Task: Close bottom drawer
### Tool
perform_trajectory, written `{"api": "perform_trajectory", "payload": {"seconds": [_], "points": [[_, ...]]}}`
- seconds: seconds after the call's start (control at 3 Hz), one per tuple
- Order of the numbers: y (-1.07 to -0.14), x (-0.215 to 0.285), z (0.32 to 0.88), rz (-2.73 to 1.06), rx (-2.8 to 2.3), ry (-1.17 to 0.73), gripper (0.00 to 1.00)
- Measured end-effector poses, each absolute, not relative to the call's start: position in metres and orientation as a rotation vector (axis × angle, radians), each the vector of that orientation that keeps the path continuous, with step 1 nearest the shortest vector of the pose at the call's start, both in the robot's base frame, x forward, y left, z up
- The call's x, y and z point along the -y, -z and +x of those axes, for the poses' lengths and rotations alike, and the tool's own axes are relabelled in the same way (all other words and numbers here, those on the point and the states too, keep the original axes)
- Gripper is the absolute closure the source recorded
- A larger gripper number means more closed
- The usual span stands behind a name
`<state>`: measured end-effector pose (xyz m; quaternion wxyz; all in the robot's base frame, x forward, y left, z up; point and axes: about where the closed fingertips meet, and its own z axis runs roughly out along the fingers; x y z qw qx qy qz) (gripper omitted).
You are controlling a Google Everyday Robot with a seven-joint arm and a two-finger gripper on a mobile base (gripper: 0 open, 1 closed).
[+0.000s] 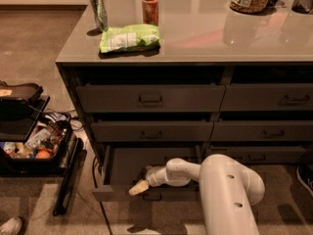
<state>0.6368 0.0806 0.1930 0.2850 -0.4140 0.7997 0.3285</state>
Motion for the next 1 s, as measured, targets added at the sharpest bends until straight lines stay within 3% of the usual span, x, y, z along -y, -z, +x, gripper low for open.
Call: {"api": "perform_trajectory", "payload": {"seconds": [1.0], "points": [[-0.1736,-0.0746,0.6156,-1.017,-2.213,-0.858,0.00]]}}
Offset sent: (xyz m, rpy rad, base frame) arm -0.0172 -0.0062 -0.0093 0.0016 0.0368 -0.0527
